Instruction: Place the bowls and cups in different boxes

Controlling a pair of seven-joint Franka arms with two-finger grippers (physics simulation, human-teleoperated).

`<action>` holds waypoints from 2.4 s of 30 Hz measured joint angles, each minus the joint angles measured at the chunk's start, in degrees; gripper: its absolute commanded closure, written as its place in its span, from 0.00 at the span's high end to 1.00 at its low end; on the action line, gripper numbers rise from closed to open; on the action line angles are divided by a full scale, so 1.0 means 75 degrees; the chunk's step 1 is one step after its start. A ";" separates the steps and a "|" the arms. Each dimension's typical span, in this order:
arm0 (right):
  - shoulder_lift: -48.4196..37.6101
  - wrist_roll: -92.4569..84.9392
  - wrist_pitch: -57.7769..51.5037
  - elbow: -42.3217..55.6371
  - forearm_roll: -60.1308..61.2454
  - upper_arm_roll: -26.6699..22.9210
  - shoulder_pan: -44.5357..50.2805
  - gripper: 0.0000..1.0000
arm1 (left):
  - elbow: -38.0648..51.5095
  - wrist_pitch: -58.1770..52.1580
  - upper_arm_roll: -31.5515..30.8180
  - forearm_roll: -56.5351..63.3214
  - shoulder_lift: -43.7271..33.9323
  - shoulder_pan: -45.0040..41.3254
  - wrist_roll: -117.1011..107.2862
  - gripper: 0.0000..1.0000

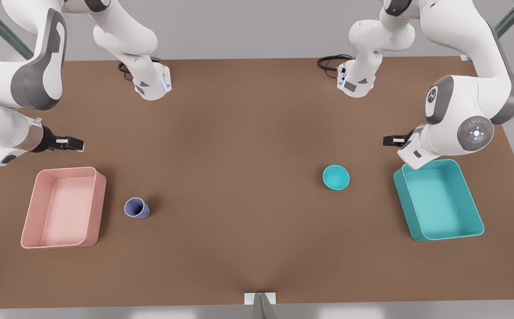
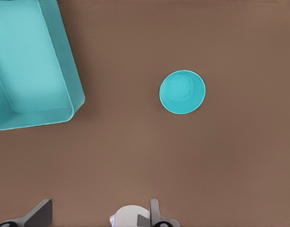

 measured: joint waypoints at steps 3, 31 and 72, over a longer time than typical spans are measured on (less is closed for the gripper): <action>0.0133 -0.0008 0.0142 0.0039 0.0007 0.0029 0.0006 1.00 | -0.0516 0.0258 0.0001 -0.0198 -0.0008 -0.0010 -0.0081 1.00; 0.3267 0.0044 0.5247 -0.1407 -0.0037 0.0024 0.0515 1.00 | -0.4083 0.7038 -0.0094 -0.1846 0.2102 -0.0346 0.0322 0.21; 0.3438 -0.1962 0.3644 0.0242 -0.0027 -0.0621 -0.1495 0.21 | -0.1092 0.4228 0.0280 0.0011 -0.0257 0.0714 0.2230 1.00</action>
